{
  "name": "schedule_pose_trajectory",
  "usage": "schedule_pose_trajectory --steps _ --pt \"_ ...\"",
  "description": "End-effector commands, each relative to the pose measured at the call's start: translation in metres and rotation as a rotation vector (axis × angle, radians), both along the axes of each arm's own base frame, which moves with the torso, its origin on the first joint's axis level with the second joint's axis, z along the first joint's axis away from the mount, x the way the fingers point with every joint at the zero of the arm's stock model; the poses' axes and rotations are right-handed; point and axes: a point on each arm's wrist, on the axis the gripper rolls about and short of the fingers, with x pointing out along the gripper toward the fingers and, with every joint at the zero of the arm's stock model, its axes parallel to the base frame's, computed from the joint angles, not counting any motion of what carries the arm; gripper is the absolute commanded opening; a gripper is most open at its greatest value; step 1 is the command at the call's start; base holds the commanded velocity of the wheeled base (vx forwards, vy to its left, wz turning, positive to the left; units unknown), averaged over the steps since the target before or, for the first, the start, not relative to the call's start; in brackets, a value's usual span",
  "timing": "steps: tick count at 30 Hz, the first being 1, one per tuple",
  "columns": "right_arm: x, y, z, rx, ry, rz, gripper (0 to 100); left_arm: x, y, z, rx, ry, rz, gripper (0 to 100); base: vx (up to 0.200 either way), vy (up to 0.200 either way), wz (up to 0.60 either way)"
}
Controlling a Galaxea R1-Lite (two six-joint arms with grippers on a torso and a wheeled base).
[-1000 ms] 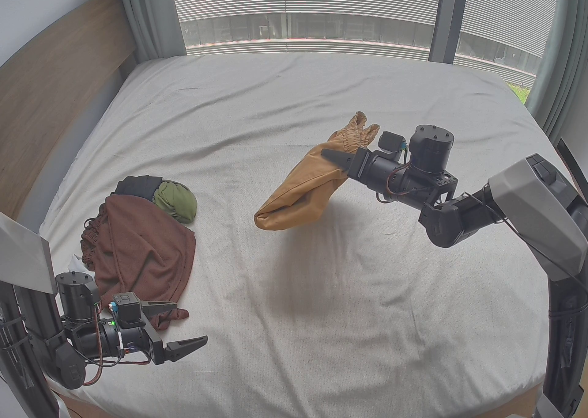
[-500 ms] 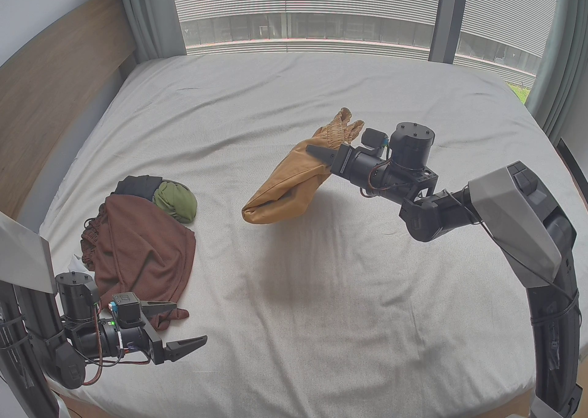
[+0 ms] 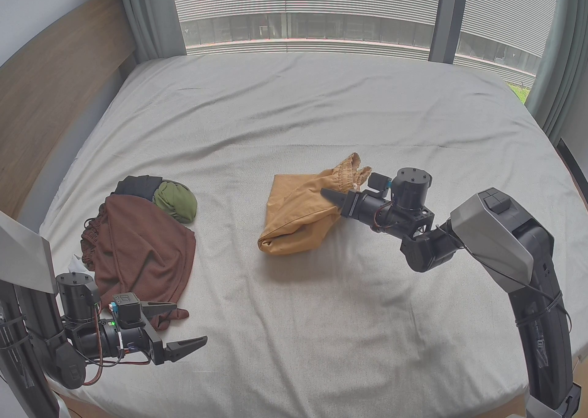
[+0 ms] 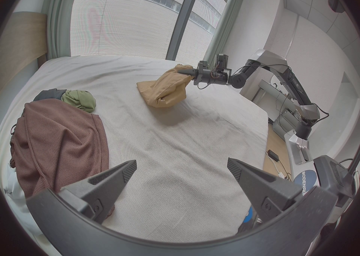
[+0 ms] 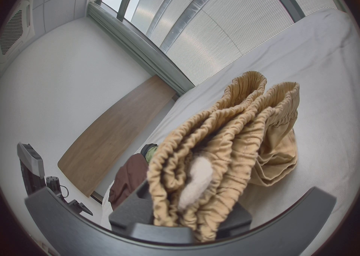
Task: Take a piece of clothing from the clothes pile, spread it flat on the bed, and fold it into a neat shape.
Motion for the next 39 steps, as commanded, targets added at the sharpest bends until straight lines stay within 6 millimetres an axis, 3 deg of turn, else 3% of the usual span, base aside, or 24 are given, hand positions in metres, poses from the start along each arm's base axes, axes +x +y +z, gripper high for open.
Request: schedule_pose_trajectory --steps 1,12,25,26,31,34,39 --pt "-0.008 -0.013 -0.028 -0.025 0.05 -0.018 0 -0.004 0.0 -0.003 0.001 0.024 -0.003 100 0.0 0.0 0.0" --pt "-0.025 -0.019 -0.071 -0.034 0.082 -0.026 0 -0.004 0.0 -0.003 0.001 0.024 -0.003 100 0.0 0.0 0.0" --pt "-0.029 -0.026 -0.079 -0.036 0.08 -0.037 0 -0.004 -0.001 -0.003 0.0 0.025 -0.007 100 0.0 0.0 0.0" --pt "-0.029 -0.028 -0.078 -0.035 0.077 -0.043 100 -0.004 -0.001 -0.002 0.0 0.024 -0.007 100 0.0 0.0 0.0" --pt "-0.028 -0.035 -0.076 -0.045 0.062 -0.059 100 -0.004 -0.001 -0.002 0.0 0.022 -0.007 100 0.0 0.0 0.0" --pt "-0.029 -0.05 -0.071 -0.065 0.06 -0.086 100 -0.004 -0.001 -0.001 0.0 0.019 -0.007 100 0.0 0.0 0.0" --pt "-0.028 -0.073 -0.046 -0.062 0.024 -0.135 100 -0.005 -0.002 -0.001 0.0 0.016 -0.01 100 0.0 0.0 0.0"
